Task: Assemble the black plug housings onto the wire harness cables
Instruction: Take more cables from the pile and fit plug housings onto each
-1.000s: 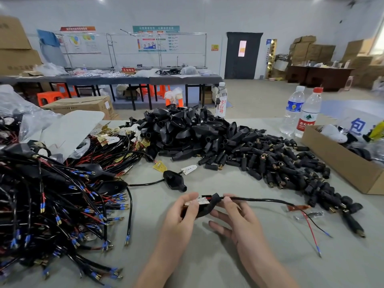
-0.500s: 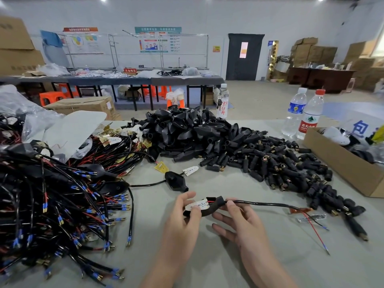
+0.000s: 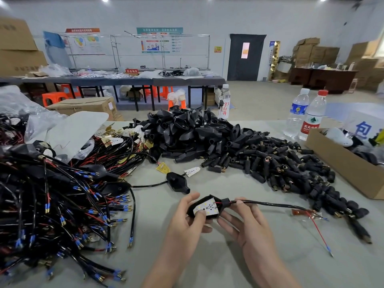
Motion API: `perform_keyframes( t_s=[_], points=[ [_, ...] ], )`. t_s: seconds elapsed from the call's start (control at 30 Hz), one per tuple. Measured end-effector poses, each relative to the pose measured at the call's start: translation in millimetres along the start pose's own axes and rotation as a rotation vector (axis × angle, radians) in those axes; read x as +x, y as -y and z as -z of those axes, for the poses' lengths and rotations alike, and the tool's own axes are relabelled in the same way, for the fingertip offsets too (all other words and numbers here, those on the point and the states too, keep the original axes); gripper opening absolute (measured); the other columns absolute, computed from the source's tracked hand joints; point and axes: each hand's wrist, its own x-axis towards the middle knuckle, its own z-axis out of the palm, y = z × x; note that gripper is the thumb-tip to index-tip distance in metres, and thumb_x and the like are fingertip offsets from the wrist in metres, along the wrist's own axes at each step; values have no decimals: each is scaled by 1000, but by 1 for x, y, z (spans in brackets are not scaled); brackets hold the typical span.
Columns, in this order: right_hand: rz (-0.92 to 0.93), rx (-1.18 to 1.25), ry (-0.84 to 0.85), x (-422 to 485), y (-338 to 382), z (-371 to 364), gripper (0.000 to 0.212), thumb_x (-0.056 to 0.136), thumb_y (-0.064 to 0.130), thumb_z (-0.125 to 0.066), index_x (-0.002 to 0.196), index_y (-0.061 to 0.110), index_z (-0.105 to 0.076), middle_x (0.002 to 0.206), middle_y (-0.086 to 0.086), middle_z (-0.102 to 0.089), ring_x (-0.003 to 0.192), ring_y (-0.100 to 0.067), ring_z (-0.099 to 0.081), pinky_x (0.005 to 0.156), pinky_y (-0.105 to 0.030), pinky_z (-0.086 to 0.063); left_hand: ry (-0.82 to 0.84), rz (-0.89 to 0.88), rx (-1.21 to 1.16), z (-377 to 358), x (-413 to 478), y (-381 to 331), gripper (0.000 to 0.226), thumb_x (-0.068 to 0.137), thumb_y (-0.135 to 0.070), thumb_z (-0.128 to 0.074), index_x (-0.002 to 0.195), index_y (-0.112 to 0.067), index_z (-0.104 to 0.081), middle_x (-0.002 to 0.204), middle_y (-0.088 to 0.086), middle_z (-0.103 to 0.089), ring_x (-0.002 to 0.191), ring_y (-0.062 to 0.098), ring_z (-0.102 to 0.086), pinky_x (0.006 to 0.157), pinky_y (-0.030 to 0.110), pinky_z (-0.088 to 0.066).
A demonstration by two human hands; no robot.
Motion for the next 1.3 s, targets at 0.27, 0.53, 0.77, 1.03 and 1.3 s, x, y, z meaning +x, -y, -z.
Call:
perform_keyframes(
  t_s=[0.27,0.53,0.77,1.03,1.3],
  points=[
    [0,-64,57,-1,-1,1,16,97,13,-57,107,5,-66,97,-10,-77,87,-23,-75,65,-24,-59,2,14,-12,-1,-1,0,36,96,1,-57,119,-26,-56,95,-3,-74,68,18,-69,60,23,-53],
    [6,-73,47,1,1,2,15,96,11,-57,105,3,-66,95,-13,-77,83,-25,-76,62,-26,-59,6,54,-69,-1,0,-2,31,94,2,-59,118,-18,-60,89,0,-75,65,17,-66,60,25,-53],
    [14,-42,35,1,0,0,13,98,8,-53,101,3,-65,88,-11,-76,77,-23,-75,60,-25,-59,-32,74,-139,-1,0,-4,24,97,-4,-57,117,-18,-62,91,10,-75,71,21,-68,68,31,-58],
    [63,-103,30,0,0,0,17,96,18,-57,100,10,-71,97,-11,-77,85,-25,-75,64,-27,-60,-6,59,-86,1,0,-7,21,97,-5,-57,112,-19,-65,87,1,-77,71,12,-69,67,25,-54],
    [132,-54,-57,-1,8,2,35,101,36,-46,112,13,-70,103,-9,-76,88,-29,-75,64,-28,-60,-33,57,-90,11,5,-5,23,98,-5,-56,115,-16,-67,95,5,-76,77,17,-67,67,28,-49]
  ],
)
